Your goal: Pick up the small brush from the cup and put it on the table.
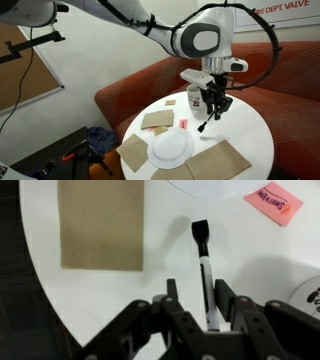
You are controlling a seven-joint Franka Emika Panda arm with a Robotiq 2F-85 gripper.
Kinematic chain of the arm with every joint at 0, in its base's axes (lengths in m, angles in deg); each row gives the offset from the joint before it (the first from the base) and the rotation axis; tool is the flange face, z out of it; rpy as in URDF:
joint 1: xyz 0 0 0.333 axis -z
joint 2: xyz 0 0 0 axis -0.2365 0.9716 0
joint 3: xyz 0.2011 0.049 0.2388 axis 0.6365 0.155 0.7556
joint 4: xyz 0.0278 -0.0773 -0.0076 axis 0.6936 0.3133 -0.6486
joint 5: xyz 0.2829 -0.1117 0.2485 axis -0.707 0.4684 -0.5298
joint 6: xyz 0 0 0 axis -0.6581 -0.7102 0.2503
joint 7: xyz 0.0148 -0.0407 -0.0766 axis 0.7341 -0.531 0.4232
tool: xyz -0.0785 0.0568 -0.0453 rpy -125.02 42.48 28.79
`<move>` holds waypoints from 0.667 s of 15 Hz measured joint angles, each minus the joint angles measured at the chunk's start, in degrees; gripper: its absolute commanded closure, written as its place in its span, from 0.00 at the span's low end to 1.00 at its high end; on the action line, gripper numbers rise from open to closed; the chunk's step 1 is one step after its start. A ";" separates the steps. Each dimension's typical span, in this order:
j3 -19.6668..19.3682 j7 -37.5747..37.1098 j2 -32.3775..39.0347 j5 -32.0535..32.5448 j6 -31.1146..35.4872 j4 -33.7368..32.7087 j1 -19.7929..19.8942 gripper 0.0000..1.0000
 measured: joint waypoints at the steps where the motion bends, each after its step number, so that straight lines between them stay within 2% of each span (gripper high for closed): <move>1: 0.00 0.00 -0.19 0.09 0.65 0.03 -0.23 0.18; 3: 0.00 0.00 -1.23 0.24 2.45 0.33 -0.71 0.03; 4: 0.00 0.00 -2.05 0.31 3.31 0.69 -0.92 0.00; 10: 0.00 0.00 -8.94 0.40 6.33 5.96 -1.42 0.00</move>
